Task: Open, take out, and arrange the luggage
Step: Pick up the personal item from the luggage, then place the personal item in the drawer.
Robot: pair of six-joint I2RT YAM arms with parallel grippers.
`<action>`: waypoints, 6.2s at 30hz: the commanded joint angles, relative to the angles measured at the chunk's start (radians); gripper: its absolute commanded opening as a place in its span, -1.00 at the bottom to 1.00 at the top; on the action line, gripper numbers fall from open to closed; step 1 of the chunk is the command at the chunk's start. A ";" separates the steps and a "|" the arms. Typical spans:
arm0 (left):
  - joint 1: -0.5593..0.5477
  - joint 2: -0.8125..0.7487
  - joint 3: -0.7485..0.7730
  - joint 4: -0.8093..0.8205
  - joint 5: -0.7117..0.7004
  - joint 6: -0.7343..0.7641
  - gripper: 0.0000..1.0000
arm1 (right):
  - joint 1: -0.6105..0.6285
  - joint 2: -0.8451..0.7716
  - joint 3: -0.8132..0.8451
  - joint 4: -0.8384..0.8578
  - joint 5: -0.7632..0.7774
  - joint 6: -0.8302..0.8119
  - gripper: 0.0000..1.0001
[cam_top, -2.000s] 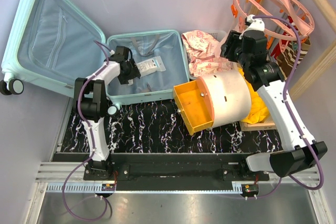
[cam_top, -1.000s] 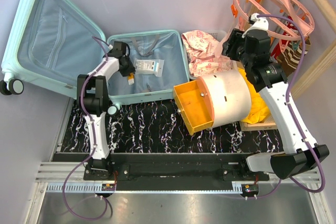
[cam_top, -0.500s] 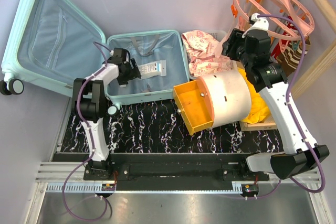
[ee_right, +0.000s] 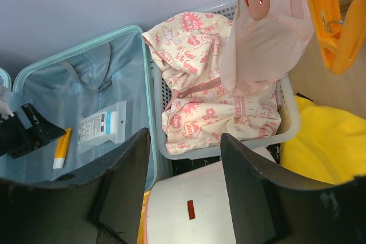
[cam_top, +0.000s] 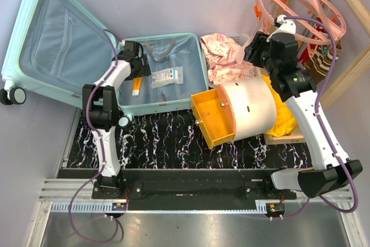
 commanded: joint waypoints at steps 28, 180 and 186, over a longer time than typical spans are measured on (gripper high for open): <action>0.037 0.179 0.058 -0.158 0.041 0.110 -0.66 | 0.000 -0.027 0.018 -0.004 0.014 -0.005 0.24; -0.211 -0.861 -0.609 0.349 -0.063 -0.369 0.98 | 0.460 0.419 0.456 -0.707 -0.141 -0.158 -0.11; -0.204 -0.847 -0.592 0.332 -0.028 -0.354 0.98 | 0.493 0.496 0.518 -0.733 -0.206 -0.241 -0.13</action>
